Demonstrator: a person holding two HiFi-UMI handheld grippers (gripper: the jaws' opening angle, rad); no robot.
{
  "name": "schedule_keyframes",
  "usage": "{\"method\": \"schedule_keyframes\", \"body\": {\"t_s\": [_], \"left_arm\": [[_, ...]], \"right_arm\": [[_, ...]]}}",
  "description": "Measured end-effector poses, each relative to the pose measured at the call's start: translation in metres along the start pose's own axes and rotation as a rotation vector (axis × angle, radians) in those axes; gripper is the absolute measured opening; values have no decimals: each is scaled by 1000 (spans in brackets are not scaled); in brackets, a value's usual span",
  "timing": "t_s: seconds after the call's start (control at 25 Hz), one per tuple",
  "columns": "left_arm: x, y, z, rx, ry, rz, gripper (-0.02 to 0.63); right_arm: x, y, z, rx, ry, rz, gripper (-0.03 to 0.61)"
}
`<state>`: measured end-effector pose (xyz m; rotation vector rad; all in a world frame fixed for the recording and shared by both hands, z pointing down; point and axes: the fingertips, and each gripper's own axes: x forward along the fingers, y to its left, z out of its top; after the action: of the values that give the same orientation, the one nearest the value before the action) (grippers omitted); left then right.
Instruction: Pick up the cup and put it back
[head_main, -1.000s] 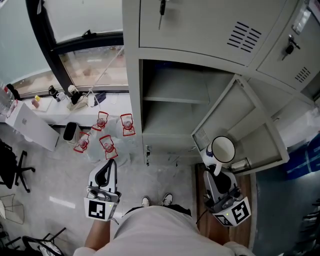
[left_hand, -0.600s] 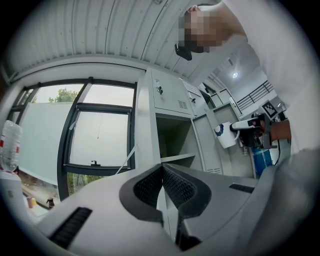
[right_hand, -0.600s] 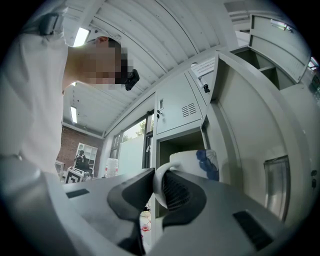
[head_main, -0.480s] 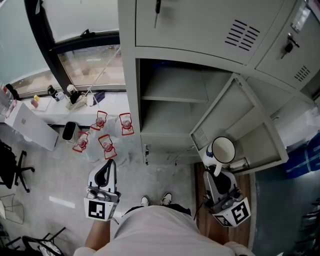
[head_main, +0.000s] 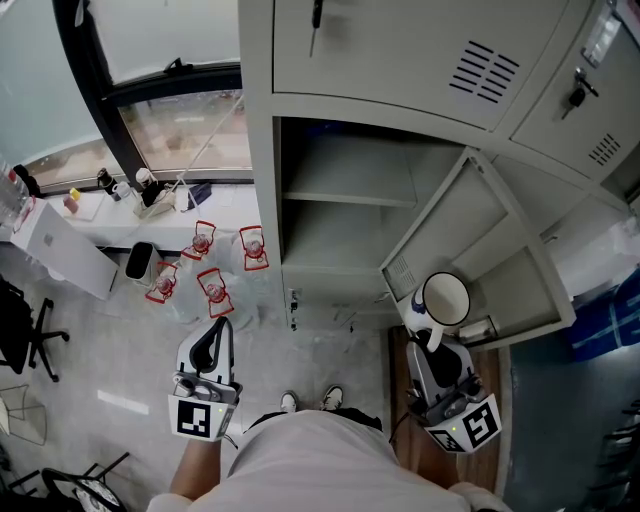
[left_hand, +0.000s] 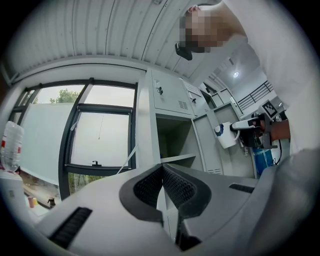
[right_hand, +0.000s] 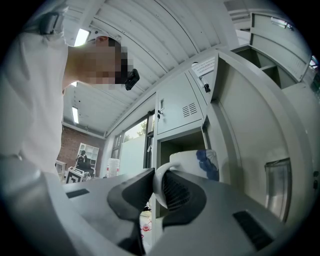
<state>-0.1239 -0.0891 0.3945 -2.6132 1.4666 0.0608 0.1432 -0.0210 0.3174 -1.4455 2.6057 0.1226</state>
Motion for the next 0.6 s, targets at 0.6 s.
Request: {"method": "schedule_keyframes", "body": {"t_s": [0.6], "left_arm": [[-5, 2, 1, -12, -11, 17, 21]], "right_arm": [[17, -3, 5, -17, -6, 23, 54]]}}
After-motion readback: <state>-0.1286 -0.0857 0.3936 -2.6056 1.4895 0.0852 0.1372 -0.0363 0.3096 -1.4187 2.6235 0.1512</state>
